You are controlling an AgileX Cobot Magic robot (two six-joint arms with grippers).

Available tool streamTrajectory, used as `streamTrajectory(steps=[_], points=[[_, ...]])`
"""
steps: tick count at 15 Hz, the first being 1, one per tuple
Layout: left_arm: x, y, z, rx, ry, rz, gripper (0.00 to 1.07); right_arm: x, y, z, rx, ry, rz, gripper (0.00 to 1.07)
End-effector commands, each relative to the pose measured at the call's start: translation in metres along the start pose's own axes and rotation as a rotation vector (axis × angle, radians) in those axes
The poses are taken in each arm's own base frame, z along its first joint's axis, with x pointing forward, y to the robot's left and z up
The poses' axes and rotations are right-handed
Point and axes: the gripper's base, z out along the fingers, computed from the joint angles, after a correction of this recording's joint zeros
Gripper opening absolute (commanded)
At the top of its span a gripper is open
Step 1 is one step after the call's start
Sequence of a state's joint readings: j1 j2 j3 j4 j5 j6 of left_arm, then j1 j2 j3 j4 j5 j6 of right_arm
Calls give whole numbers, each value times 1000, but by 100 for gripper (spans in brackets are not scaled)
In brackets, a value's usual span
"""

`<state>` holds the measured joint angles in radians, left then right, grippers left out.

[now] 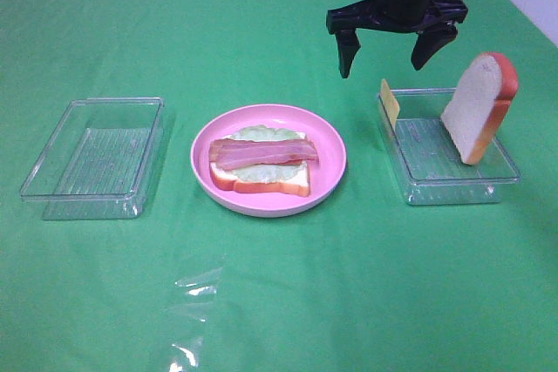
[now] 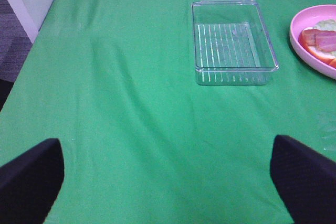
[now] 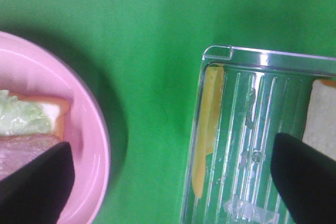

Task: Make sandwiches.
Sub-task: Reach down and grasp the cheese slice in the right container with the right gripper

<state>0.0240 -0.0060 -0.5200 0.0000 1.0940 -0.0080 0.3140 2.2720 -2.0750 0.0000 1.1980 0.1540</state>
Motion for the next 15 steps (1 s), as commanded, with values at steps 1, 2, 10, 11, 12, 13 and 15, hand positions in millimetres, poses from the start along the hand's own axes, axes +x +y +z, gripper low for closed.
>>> streamTrajectory(steps=[1, 2, 10, 11, 12, 13, 15], points=[[0, 0, -1, 0, -29, -5, 101, -3, -14, 8, -20, 45, 79, 98], [0, 0, -1, 0, -29, -5, 101, -4, -21, 13, -30, 63, 100, 97], [0, 0, -1, 0, -29, -5, 101, -4, -34, 45, -90, 139, 170, 82], [0, 0, -1, 0, -29, -5, 101, -3, -34, 49, -89, 158, 174, 80], [0, 0, -1, 0, -29, -5, 101, -2, -34, 53, -85, 171, 173, 78], [0, 0, -1, 0, -29, -5, 101, -1, -34, 56, -83, 190, 173, 75], [0, 0, -1, 0, -29, -5, 101, 1, -34, 61, -80, 212, 172, 71]])
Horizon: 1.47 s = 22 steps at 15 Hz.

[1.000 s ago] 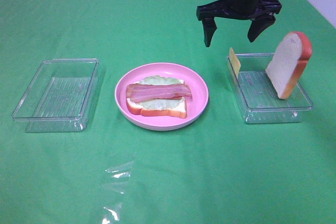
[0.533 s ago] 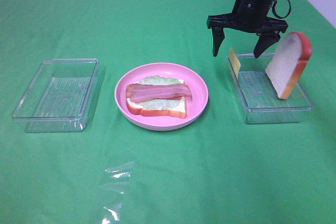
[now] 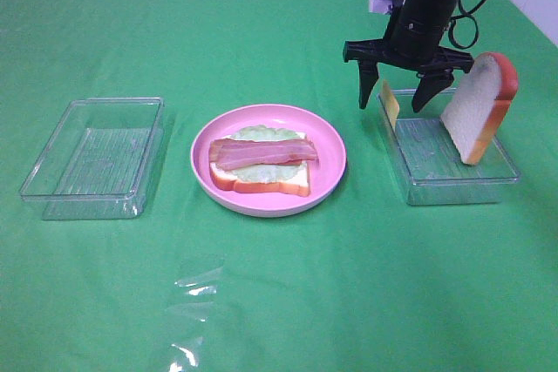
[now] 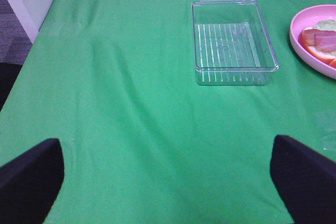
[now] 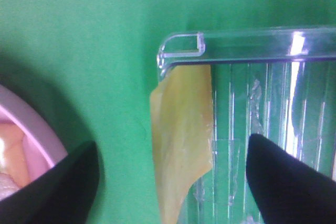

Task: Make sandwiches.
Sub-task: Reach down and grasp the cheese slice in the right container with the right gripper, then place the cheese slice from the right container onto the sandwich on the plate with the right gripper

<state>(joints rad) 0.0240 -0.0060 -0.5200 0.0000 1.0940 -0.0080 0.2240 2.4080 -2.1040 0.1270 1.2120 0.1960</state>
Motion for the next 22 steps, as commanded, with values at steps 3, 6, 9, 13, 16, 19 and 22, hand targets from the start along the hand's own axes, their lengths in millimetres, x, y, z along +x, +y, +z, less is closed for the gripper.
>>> streamTrajectory(steps=[3, 6, 9, 13, 16, 19, 22], points=[[0, 0, -1, 0, -29, -5, 101, 5, -3, 3, 17, 76, 24, 51], [0, 0, -1, 0, -29, -5, 101, 5, -3, 3, 17, 74, 24, 24], [0, 0, -1, 0, -29, -5, 101, 5, -3, 3, 16, 73, 24, 13], [0, 0, -1, 0, -29, -5, 101, 5, -3, 3, 16, 75, 24, 0], [0, 0, -1, 0, -29, -5, 101, 5, -3, 2, 16, 75, 24, 0], [0, 0, -1, 0, -29, -5, 101, 9, -3, 2, 23, 120, 24, 0], [0, 0, -1, 0, -29, -5, 101, 10, -1, -8, 13, 100, 22, 0]])
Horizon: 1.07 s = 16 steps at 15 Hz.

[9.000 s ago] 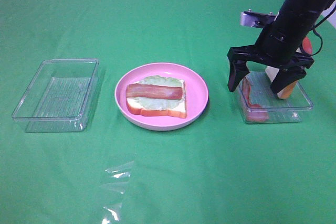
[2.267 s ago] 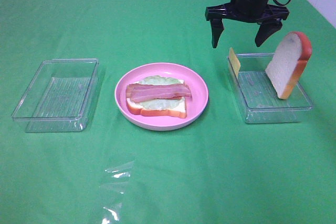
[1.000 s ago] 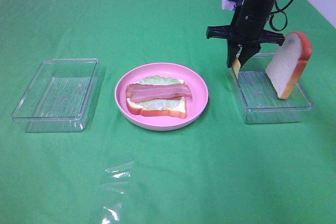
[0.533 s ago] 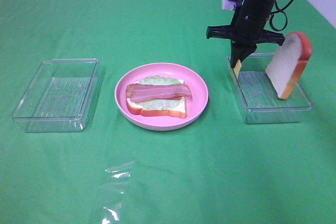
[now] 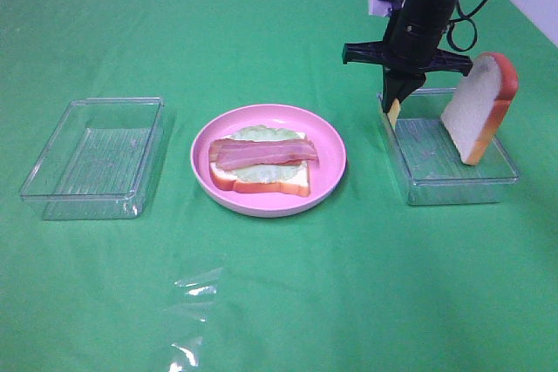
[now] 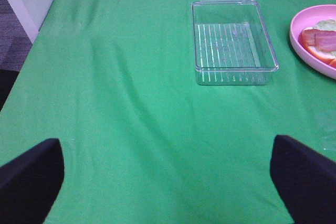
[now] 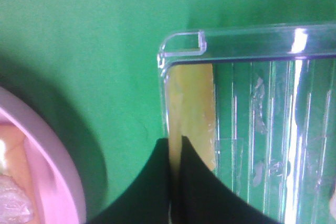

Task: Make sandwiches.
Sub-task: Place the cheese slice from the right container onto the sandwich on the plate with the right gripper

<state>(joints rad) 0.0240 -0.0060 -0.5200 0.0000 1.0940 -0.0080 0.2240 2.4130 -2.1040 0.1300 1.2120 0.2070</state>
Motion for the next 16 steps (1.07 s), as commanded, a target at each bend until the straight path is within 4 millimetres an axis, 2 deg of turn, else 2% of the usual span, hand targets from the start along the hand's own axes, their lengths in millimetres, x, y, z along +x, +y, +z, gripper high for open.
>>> streamTrajectory(steps=[1, 3, 6, 9, 11, 12, 14, 16], points=[[0, 0, -1, 0, -29, -5, 101, 10, -1, -12, 16, 91, 9, 0], [0, 0, -1, 0, -29, -5, 101, 12, -1, -26, 16, 62, 0, 0], [0, 0, -1, 0, -29, -5, 101, 17, 2, -58, 0, -3, -10, 0], [0, 0, -1, 0, -29, -5, 101, 28, 7, -106, -29, -101, -55, 0], [0, 0, -1, 0, -29, -5, 101, 38, 9, -129, -62, -139, -83, 0], [0, 0, -1, 0, -29, -5, 101, 42, 11, -133, -84, -137, -95, 0], [0, 0, -1, 0, -29, -5, 101, 63, 16, -139, -170, -94, -137, 0], [0, 0, -1, 0, -29, -5, 101, 81, 19, -134, -264, -74, -165, 0]])
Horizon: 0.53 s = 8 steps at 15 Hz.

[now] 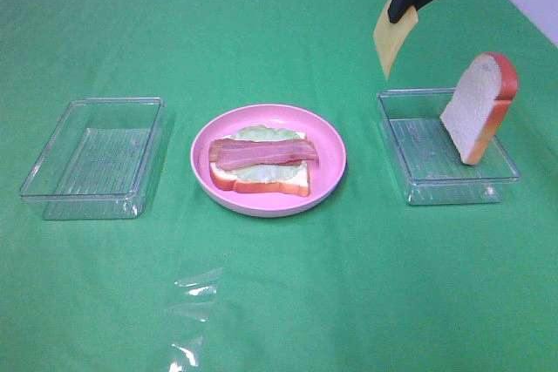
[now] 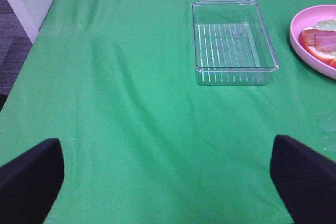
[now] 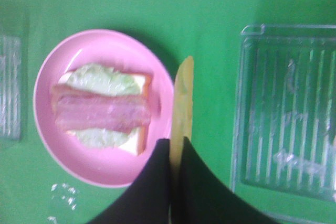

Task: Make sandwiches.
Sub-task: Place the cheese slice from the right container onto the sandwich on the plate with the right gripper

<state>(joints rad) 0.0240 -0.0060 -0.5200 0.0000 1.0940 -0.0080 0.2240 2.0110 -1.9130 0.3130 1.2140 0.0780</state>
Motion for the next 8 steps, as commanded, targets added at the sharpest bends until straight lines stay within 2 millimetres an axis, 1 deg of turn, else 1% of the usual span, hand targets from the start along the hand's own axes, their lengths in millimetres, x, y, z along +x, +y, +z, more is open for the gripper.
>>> streamTrajectory(steps=[1, 2, 4, 7, 8], points=[[0, 0, -1, 0, -29, -5, 101, 29, 8, 7, -166, 60, -16, 0], [0, 0, -1, 0, -29, -5, 101, 34, 12, 14, -249, 43, -8, 0], [0, 0, -1, 0, -29, -5, 101, 40, 16, 34, -394, 9, 2, 0], [0, 0, -1, 0, -29, -5, 101, 40, 10, 56, -412, -7, -24, 0], [0, 0, -1, 0, -29, -5, 101, 40, 10, 58, -419, -3, -8, 0]])
